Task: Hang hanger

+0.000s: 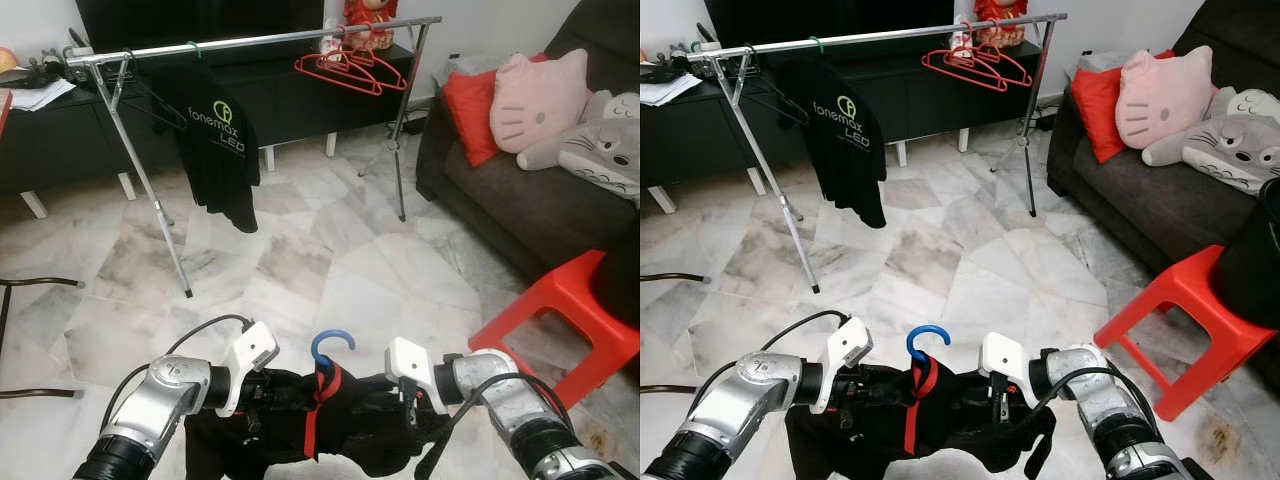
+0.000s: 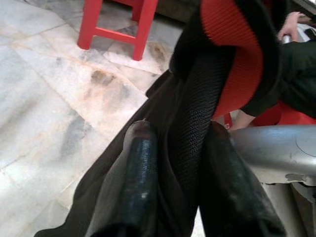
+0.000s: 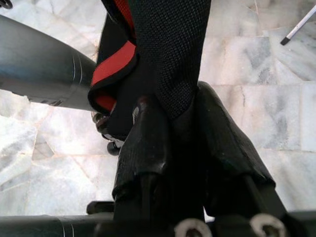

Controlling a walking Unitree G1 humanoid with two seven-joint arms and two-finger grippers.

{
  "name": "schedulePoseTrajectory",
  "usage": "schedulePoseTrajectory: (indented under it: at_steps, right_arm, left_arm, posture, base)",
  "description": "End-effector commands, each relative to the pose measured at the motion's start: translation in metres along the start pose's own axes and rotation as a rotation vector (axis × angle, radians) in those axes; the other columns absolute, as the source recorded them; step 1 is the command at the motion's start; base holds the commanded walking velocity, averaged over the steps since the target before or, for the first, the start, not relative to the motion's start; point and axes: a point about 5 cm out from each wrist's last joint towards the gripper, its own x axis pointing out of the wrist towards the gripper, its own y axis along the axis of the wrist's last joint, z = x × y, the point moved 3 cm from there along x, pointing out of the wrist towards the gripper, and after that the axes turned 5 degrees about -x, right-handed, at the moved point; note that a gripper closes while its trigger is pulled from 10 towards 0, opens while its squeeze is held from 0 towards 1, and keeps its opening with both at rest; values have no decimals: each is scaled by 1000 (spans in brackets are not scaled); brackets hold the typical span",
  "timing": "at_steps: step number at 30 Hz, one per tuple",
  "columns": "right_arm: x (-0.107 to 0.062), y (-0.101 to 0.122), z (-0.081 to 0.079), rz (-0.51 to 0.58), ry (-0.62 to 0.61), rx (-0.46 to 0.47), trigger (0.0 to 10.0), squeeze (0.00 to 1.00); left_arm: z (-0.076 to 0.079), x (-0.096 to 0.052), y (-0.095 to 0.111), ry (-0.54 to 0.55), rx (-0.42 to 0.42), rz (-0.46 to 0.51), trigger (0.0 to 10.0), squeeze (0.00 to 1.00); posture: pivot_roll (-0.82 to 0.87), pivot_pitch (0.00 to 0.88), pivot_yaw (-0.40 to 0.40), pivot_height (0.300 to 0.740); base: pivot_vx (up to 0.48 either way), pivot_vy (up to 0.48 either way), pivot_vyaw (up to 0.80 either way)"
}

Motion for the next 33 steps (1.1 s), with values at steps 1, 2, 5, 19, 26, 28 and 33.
schedulePoseTrajectory:
  at_steps: [1, 2, 5, 19, 26, 28, 33]
  right_arm:
    - [3, 10, 7, 25, -27, -28, 0, 0]
    - [3, 10, 8, 24, -33, -28, 4196, 0]
    - [3, 9, 10, 19, -46, -27, 7725, 0]
    - [2, 7, 14, 17, -70, 20, 10000, 1000]
    - [-4, 8, 22, 21, -122, 31, 10000, 1000]
    - [-6, 9, 23, 29, -127, 38, 10000, 1000]
    - [-12, 7, 24, 19, -129, 40, 10000, 1000]
  left_arm:
    - [0, 2, 8, 0, 13, 29, 0, 0]
    - [0, 2, 8, -2, 13, 29, 0, 0]
    - [2, 3, 9, -10, 14, 32, 0, 0]
    - [1, 2, 9, -9, 29, 21, 0, 0]
    - [-3, 5, 0, 26, 62, -37, 0, 0]
    - [-5, 7, -3, 45, 65, -44, 0, 0]
    - [-13, 9, -7, 117, 71, -45, 0, 0]
  posture:
    - [-28, 0, -84, 740]
    - [-28, 0, -84, 740]
    - [-29, 0, -83, 740]
    - [-27, 0, -78, 740]
    - [-30, 0, -79, 740]
    - [-31, 0, -78, 740]
    - [-36, 0, -80, 740]
  base:
    - [0, 0, 0]
    - [0, 0, 0]
    - [0, 0, 0]
    - [0, 0, 0]
    - [0, 0, 0]
    - [0, 0, 0]
    - [0, 0, 0]
